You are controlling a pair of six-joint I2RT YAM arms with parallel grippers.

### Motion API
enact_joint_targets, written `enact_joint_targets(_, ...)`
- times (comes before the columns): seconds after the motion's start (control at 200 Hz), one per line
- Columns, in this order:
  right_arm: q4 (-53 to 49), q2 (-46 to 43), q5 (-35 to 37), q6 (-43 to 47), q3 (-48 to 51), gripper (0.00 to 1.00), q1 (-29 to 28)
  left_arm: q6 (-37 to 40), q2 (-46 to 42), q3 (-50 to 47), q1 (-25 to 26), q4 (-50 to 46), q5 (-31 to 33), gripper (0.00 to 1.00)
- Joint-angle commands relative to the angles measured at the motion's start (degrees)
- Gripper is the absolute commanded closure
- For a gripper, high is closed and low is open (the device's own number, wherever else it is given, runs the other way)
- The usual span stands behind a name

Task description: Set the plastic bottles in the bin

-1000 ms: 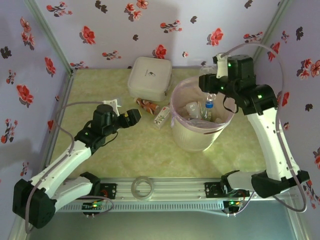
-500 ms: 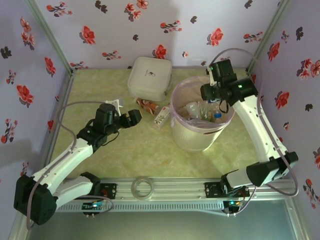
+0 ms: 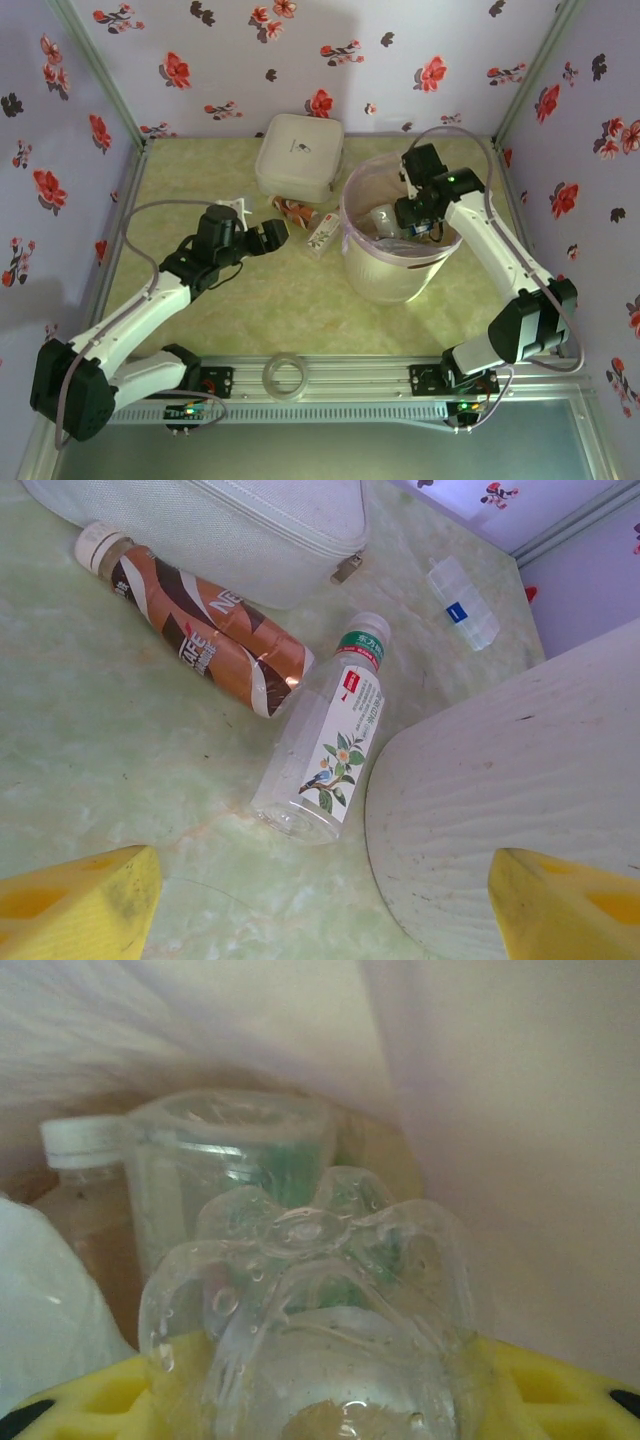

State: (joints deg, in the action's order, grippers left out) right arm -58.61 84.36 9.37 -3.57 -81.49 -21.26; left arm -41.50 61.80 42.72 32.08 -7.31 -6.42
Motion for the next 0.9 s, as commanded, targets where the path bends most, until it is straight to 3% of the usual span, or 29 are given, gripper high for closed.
enact_joint_targets(0.0, 2.88, -0.4, -2.09, -1.25, 2.06, 0.46, 0.43, -0.01, 0.67, 1.92, 0.44, 1.2, 0.55, 0.14)
enact_joint_targets(0.39, 6.48, -2.13, -3.83, -2.49, 6.15, 0.36, 0.4, -0.08, 0.86, 1.49, 0.8, 1.25, 0.68, 0.12)
enact_joint_targets(0.7, 4.74, -8.92, -7.21, -2.34, -0.55, 0.19, 0.42, 0.86, 2.88, 2.36, 1.23, 0.97, 0.77, 0.06)
enact_joint_targets(0.895, 3.37, -14.07, -8.93, -2.03, -3.95, 0.15, 0.39, 3.94, 7.23, 5.1, 2.69, -1.14, 1.42, 0.0)
